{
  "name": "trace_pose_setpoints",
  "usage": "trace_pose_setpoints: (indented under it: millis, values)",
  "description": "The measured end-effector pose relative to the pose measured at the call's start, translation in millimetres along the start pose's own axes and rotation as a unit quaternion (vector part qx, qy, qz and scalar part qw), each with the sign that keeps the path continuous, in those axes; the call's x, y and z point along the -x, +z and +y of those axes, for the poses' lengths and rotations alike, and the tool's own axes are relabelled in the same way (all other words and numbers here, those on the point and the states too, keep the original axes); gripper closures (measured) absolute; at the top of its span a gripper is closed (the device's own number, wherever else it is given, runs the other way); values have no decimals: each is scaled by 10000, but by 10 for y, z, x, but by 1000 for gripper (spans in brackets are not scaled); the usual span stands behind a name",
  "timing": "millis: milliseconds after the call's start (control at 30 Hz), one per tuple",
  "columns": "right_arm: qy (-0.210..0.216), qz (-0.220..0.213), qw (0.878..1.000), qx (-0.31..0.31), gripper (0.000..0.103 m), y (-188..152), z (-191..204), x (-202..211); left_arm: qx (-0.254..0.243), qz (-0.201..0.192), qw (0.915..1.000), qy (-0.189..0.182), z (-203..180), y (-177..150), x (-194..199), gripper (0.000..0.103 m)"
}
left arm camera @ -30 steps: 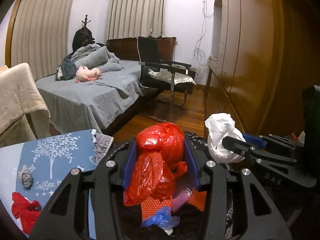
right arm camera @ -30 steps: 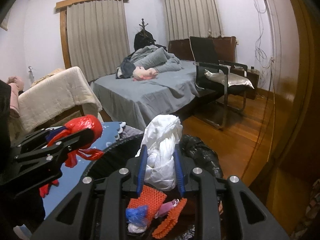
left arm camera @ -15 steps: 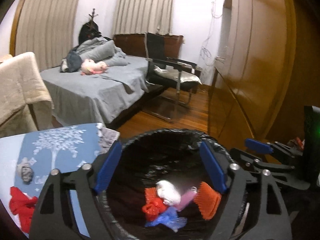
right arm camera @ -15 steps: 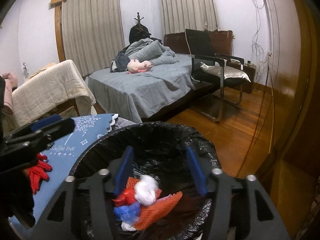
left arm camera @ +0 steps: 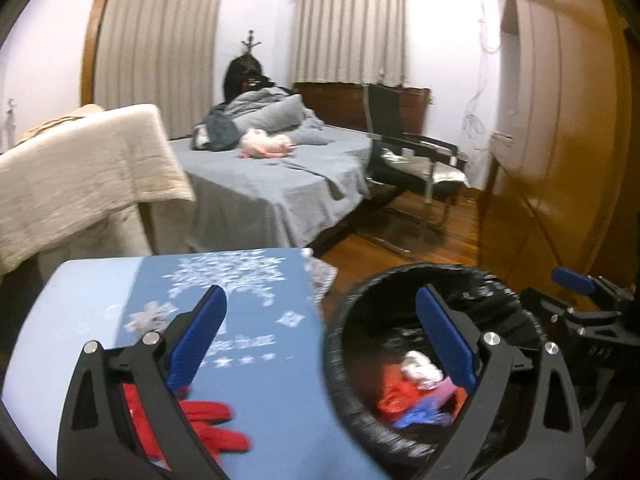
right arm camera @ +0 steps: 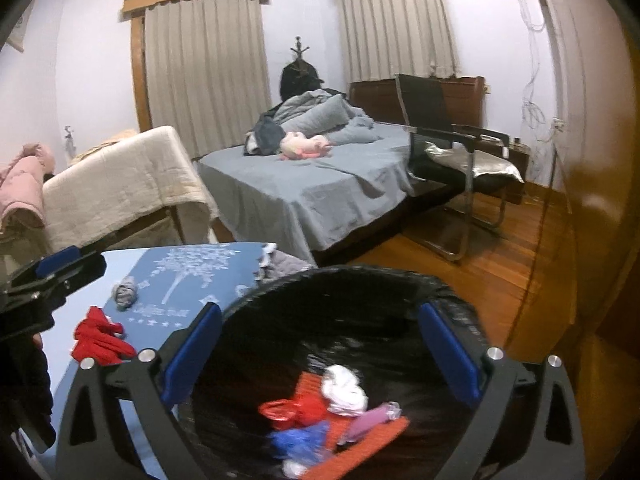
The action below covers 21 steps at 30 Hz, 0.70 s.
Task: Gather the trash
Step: 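Bring both open grippers back over the red gloves on the table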
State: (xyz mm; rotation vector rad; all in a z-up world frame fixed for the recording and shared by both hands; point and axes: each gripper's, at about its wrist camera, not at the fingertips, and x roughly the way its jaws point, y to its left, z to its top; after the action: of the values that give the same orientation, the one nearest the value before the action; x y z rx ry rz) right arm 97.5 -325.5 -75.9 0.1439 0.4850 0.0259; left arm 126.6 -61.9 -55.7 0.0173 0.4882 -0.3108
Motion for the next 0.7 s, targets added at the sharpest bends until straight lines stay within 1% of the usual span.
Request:
trace_pose_setpoints:
  millis: [167, 400, 533, 700]
  values:
    - [328, -14, 9994, 139, 6, 14, 386, -100, 136, -37, 9987, 485, 390, -58, 171, 10]
    - [770, 22, 9965, 330, 6, -12, 907, -262, 285, -42, 9933, 1117, 959, -183, 424, 10]
    - [985, 86, 9942, 428, 6, -63, 1214, -366, 322, -6, 9901, 1367, 1222, -289, 535, 10]
    - [1206, 202, 9911, 534, 6, -153, 1528, -478, 486, 70, 9855, 1625, 1535, -460, 642, 10]
